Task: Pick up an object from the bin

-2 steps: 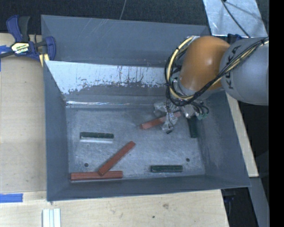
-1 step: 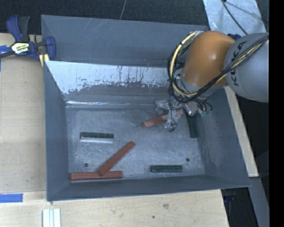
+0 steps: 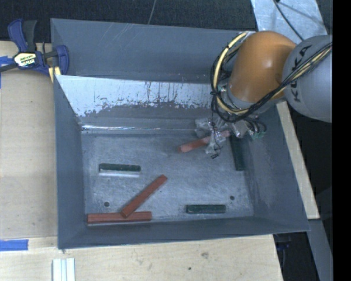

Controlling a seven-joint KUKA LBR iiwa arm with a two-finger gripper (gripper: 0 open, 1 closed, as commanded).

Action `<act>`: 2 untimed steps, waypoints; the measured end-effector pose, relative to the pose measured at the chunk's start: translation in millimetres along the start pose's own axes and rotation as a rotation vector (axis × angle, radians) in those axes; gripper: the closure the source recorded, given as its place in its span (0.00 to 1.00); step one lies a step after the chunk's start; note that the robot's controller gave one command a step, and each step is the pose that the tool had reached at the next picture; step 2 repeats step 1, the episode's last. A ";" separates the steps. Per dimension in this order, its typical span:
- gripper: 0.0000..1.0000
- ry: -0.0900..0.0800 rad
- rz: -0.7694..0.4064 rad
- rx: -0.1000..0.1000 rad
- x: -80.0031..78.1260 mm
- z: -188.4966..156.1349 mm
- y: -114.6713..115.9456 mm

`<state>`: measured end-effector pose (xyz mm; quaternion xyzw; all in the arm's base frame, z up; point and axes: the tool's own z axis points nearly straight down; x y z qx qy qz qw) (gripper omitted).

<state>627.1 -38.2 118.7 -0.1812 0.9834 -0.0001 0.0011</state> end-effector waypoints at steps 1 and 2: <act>1.00 0.000 0.001 0.000 0.2 -18.0 0.2; 1.00 0.000 0.001 0.000 0.2 -18.0 0.2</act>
Offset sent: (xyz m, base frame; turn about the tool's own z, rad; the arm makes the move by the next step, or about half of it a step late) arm 0.0000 0.0001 0.0272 0.0000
